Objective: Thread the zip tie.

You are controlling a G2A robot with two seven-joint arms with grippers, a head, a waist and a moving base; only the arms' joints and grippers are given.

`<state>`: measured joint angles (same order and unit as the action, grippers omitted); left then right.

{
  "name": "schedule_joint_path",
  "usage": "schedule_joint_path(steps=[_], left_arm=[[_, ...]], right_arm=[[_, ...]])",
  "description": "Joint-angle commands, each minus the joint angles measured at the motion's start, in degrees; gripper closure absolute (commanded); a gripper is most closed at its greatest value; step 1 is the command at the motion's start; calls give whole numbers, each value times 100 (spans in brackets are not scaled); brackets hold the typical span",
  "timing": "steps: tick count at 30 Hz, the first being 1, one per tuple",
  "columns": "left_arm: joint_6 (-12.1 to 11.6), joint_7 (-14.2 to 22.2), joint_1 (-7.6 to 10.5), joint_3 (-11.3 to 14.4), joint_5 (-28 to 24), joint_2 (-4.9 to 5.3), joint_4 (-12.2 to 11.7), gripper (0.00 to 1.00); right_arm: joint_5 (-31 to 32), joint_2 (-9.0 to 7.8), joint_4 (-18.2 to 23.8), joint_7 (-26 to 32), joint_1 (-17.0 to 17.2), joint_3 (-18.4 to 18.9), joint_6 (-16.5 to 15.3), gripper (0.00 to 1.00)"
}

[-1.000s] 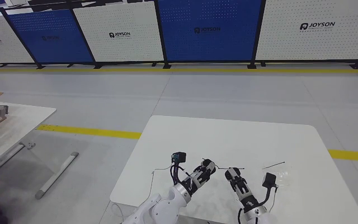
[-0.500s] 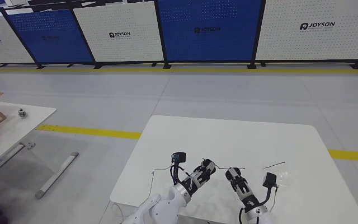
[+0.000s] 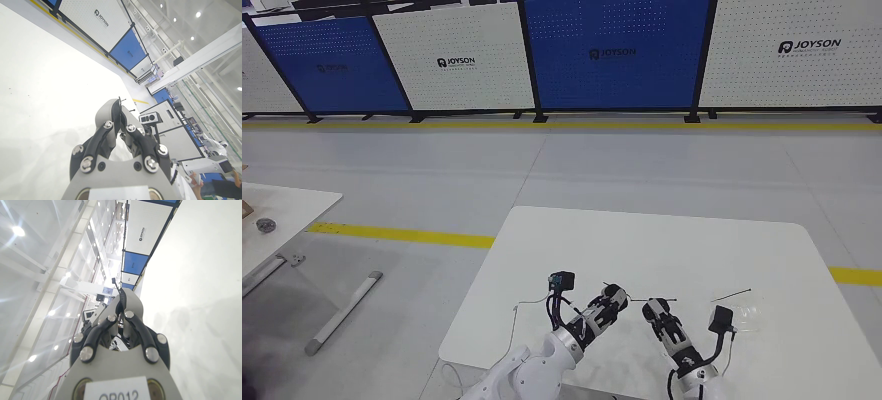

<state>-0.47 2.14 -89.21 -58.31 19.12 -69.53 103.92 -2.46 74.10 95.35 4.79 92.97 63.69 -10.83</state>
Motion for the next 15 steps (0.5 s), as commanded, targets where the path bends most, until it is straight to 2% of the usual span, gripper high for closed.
schedule_joint_path(steps=[1, 8, 15], left_arm=[[-127, 23, -7, 13, -136, -6, -7, 100], [-339, 216, -43, -46, -325, 12, -5, 100], [-226, 186, -61, -76, -265, 19, 16, 98]], right_arm=[[-41, 5, 10, 30, -2, -10, -29, 100], [-205, 19, -35, 226, -63, -33, -118, 100], [-209, 23, -19, 154, -14, 20, -188, 100]])
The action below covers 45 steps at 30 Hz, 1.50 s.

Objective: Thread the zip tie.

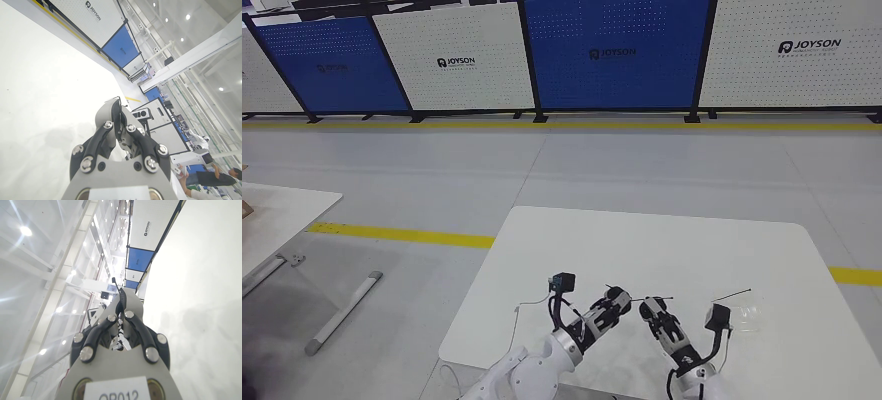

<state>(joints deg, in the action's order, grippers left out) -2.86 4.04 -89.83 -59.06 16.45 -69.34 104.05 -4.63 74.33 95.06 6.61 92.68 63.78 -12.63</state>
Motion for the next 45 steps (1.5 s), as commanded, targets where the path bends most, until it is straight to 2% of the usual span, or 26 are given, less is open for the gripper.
schedule_joint_path(steps=[1, 3, 7, 15, 20, 23, 28, 30, 45], left_arm=[[27, -13, 2, -6, -5, -1, 5, 95], [40, -52, -1, -12, 7, -2, 11, 86], [99, -104, -8, 11, 124, -3, 20, 83], [229, -100, 21, 88, 261, -13, 1, 89], [304, -96, 60, 138, 339, -21, -11, 89], [354, -82, 91, 167, 362, -29, -28, 85], [425, -60, 141, 195, 386, -38, -82, 92], [450, -58, 173, 202, 374, -44, -113, 100], [298, 43, 187, 200, 333, -43, -117, 100]], right_arm=[[21, -1, 27, -50, 38, 22, -16, 100], [21, -2, 52, -63, 65, 41, -22, 100], [99, 1, 98, -184, 96, 67, 43, 100], [269, 23, 168, -350, 126, 8, 90, 100], [289, 31, 166, -355, 125, 5, 93, 100], [299, 36, 164, -358, 125, 6, 85, 100], [285, 44, 162, -360, 130, 9, 79, 100], [285, 47, 162, -357, 130, 10, 81, 100], [269, 69, 160, -226, 69, -14, 228, 100]])
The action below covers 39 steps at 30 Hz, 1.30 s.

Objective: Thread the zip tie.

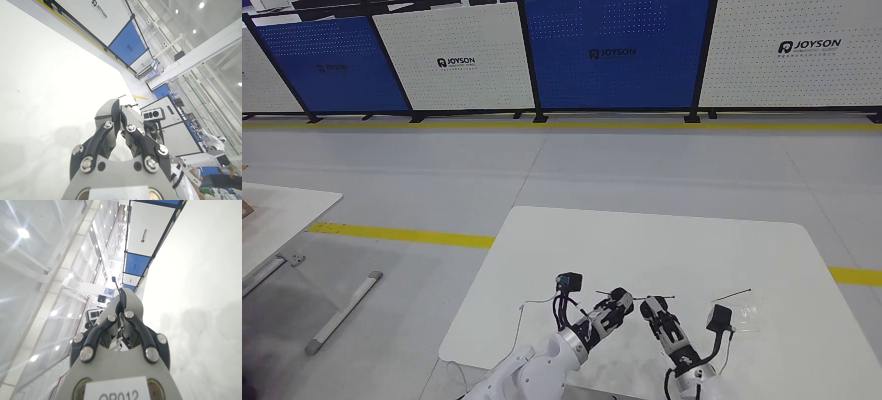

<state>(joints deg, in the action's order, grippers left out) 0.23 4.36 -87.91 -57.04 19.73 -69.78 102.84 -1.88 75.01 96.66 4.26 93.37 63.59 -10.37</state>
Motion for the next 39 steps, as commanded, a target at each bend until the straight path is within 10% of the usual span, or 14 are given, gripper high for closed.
schedule_joint_path(steps=[1, 20, 23, 30, 39], left_arm=[[-20, 18, -9, -4, 8, 3, 7, 100], [-158, 199, -45, -92, -139, 31, 12, 100], [-49, 86, -51, -72, 11, 28, 28, 60], [35, -41, -21, -36, 70, 13, -7, 98], [44, -98, -12, -23, 116, 6, -26, 100]], right_arm=[[-10, 1, 1, 15, -1, 6, 4, 100], [-8, 14, -7, 178, -11, -26, 16, 100], [-18, 16, -17, 170, -4, -18, -3, 100], [25, 22, -19, 93, 0, -3, 65, 100], [45, 30, -21, 63, 16, 4, 56, 100]])
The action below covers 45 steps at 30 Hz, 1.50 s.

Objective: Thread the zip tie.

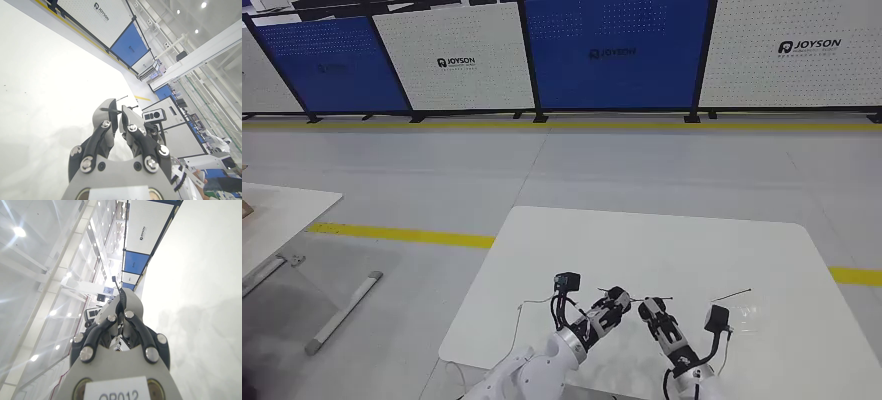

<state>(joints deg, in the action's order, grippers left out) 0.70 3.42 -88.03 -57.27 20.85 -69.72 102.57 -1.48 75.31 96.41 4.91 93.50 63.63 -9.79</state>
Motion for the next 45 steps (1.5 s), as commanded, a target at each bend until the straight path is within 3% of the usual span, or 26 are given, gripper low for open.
schedule_joint_path(steps=[1, 15, 19, 21, 28, 38, 41, 45], left_arm=[[-7, -7, -3, -1, 7, 0, 1, 100], [-194, 87, -54, 6, 51, 14, 43, 100], [-153, 78, -70, -6, 88, 18, 51, 100], [-144, 72, -72, -5, 94, 18, 49, 80], [-165, -16, -118, -27, 166, 25, 70, 96], [-152, -96, -154, -68, 188, 29, 77, 100], [-140, -114, -160, -74, 203, 29, 78, 95], [-149, -112, -159, -74, 177, 27, 75, 77]], right_arm=[[9, 1, 9, -4, 8, 1, -3, 100], [122, 10, 53, 6, 36, -35, 30, 100], [129, 12, 70, -15, 54, -26, 20, 100], [134, 11, 71, -23, 63, -18, 25, 100], [131, 12, 75, 8, 64, 4, 117, 100], [88, 18, 50, 10, 49, 33, 131, 100], [90, 19, 56, 11, 47, 37, 142, 100], [109, 23, 67, 8, 38, 31, 176, 100]])
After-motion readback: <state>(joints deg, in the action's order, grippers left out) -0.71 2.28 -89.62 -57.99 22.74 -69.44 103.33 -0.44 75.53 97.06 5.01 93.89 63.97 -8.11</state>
